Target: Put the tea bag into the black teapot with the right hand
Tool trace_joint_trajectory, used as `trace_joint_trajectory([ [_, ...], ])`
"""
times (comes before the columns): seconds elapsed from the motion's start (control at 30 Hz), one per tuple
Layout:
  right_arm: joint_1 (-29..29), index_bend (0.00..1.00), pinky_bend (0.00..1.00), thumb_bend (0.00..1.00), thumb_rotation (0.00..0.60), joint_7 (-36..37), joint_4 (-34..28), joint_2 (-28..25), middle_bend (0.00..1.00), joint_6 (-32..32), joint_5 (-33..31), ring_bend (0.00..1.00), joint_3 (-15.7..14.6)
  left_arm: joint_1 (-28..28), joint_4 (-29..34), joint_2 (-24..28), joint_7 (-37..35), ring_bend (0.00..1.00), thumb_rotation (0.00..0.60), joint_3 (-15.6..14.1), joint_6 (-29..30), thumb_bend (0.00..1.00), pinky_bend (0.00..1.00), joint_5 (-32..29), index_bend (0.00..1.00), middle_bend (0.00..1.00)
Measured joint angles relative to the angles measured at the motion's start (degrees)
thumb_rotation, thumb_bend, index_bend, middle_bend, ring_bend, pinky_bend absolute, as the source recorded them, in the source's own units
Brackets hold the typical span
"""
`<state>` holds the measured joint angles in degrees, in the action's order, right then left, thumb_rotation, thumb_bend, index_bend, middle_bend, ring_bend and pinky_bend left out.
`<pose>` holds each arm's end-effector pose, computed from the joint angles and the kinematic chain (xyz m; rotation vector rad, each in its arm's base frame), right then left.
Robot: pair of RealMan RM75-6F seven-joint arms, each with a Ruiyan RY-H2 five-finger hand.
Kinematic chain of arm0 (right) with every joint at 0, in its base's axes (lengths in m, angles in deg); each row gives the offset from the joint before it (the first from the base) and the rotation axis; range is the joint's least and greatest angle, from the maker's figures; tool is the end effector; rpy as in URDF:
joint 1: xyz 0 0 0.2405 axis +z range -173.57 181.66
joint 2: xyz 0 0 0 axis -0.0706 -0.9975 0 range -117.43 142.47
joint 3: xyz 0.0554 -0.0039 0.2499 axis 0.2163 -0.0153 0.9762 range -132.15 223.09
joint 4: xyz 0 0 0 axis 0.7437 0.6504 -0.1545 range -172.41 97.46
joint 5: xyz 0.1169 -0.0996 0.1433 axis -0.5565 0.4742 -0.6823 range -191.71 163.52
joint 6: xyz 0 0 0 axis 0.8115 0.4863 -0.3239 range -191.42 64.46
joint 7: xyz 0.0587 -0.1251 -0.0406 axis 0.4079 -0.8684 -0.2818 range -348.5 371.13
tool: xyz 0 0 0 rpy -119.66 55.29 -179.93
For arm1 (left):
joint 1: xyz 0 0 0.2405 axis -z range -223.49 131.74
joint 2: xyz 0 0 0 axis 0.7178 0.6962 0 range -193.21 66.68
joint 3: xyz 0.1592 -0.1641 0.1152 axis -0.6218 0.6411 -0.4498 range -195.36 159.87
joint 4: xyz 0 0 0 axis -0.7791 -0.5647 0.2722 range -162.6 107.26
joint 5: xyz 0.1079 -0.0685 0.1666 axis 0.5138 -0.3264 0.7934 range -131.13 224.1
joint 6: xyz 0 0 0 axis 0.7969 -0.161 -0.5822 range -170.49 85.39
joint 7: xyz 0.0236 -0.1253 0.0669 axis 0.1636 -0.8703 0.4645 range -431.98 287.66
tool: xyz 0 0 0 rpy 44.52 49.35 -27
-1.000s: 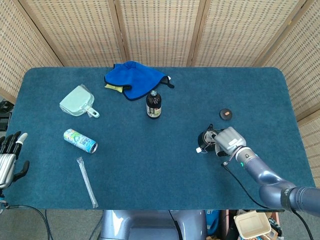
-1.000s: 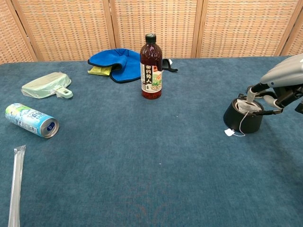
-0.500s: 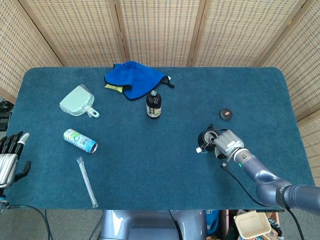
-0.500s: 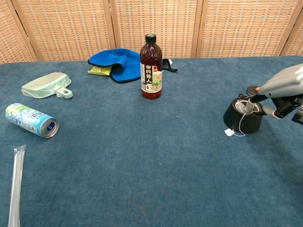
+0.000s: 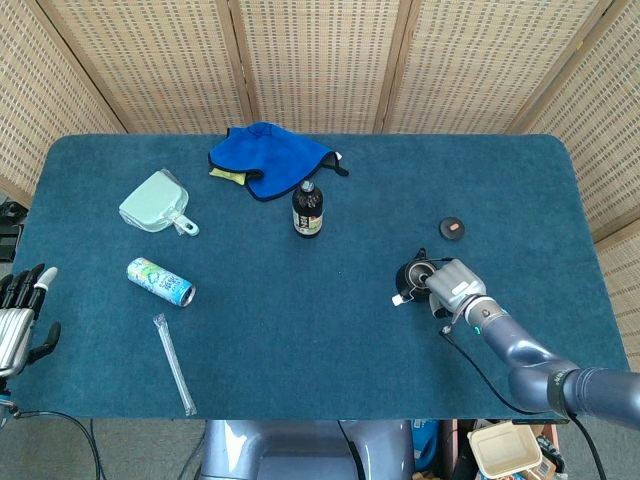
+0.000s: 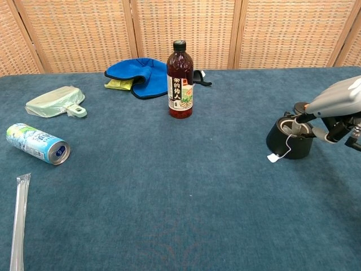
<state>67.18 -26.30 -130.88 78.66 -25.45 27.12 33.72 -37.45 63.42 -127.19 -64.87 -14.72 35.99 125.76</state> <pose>-0.1944 -0.3631 0.0597 2.1703 -0.6435 0.1324 -0.3252 0.2010 0.1547 -1.4270 -0.8813 -0.7191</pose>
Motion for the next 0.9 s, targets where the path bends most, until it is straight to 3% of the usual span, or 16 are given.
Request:
trace_joint_trajectory([
  [0.53,-6.0,0.19,1.0,0.91,0.231,7.0,-8.4,-7.8,0.99,10.9,8.1,0.99,3.2,-0.4,0.5,0.2,-0.1,0.0,0.6,0.0,0.8,0.48,0.0,0.2,0.0,0.0],
  [0.73,-11.8,0.19,1.0,0.77,0.204,12.7,-9.3,-9.0,0.9,19.1,15.7,0.93,4.8,-0.8,0.7,0.0,-0.3,0.0,0.6,0.1,2.0,0.48,0.0,0.5,0.0,0.0],
  [0.9,-18.2,0.19,1.0,0.7,0.122,16.6,-9.0,-8.6,0.75,28.5,21.2,0.8,5.9,-1.8,0.9,-0.5,-0.4,0.0,0.6,0.0,4.3,0.48,0.0,1.4,0.0,0.0],
])
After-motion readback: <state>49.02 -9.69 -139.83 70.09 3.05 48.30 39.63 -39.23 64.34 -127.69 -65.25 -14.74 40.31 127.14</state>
